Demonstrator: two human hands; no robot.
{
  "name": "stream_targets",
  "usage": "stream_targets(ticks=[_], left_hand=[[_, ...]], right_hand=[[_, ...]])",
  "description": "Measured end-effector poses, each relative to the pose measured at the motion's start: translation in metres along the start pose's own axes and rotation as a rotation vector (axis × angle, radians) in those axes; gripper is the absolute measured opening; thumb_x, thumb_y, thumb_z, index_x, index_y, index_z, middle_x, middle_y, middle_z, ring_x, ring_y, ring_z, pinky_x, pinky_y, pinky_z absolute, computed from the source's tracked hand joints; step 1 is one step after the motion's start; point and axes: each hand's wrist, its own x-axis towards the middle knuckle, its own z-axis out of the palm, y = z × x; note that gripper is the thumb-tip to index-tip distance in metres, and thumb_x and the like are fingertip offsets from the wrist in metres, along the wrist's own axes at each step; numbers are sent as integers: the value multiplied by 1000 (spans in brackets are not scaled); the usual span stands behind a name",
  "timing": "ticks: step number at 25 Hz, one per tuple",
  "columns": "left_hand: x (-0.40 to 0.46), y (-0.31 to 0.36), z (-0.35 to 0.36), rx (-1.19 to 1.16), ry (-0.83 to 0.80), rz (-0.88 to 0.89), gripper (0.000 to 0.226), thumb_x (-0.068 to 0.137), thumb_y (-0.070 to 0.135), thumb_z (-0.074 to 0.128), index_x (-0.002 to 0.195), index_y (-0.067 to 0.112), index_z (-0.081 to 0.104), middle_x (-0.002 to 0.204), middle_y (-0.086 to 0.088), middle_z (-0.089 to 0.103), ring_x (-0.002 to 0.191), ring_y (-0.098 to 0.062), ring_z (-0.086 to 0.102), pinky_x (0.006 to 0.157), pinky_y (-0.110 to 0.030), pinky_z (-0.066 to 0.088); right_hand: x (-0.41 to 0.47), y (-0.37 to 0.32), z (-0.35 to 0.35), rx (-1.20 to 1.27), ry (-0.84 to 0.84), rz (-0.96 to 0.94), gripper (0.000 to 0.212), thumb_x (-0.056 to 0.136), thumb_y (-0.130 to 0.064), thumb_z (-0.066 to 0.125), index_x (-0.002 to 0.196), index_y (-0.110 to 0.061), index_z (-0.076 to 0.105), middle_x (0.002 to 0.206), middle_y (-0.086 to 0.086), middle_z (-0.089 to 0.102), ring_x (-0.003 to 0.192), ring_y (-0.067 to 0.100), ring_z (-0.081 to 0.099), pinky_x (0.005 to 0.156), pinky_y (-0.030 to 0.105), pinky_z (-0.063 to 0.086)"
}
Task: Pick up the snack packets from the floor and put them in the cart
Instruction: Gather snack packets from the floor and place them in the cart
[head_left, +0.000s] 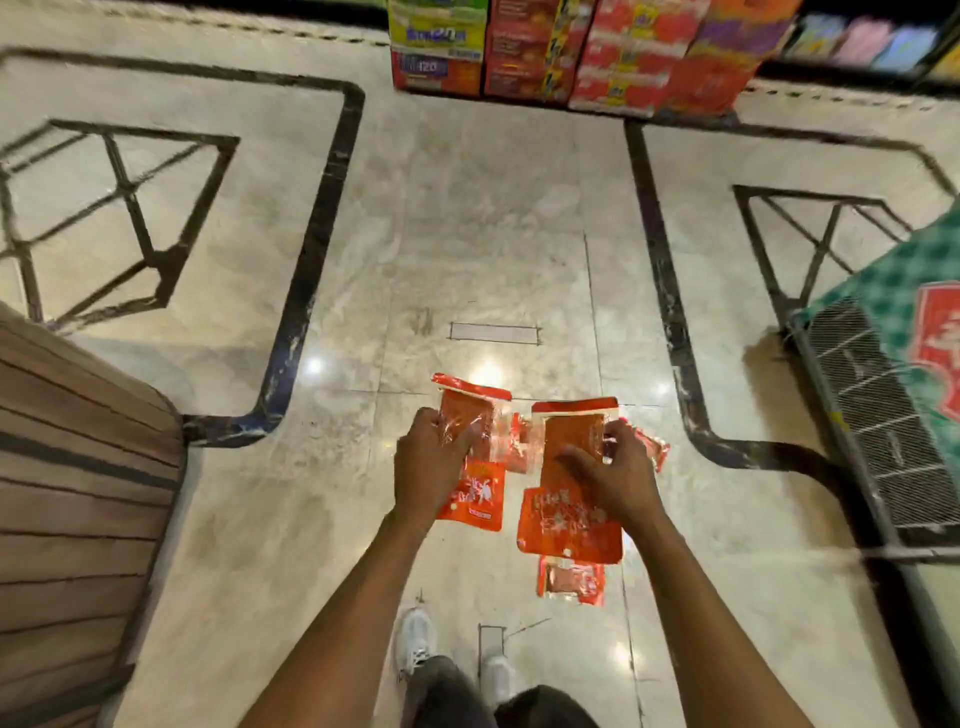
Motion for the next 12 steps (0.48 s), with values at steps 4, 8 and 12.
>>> stream_targets(ticks=[4,8,12], left_hand=[[-74,140,-60,71,-68,224,42,89,52,67,109,16,56,103,-8,73,95,-33,69,69,-33,46],[-129,215,-92,-23,-107,336,44,87,48,71,111,14,58,107,-10,73,99,-33,68,71,-31,43],[-180,254,-109,-140,-128,396,36,86,50,70,105,22,57,106,-8,73,94,-31,68,73,-33,46]], right_hand=[[-95,-97,-109,114,122,-39,57,72,-47,85,117,-22,59,113,1,73,96,20,71,84,44,61],[-167,-123,-183,257,240,-63,63,59,-55,88,110,-29,63,103,0,77,88,21,76,79,49,63],[-228,-126,-224,438,372,-74,58,58,-45,91,106,-23,67,97,7,79,85,28,78,81,56,61]])
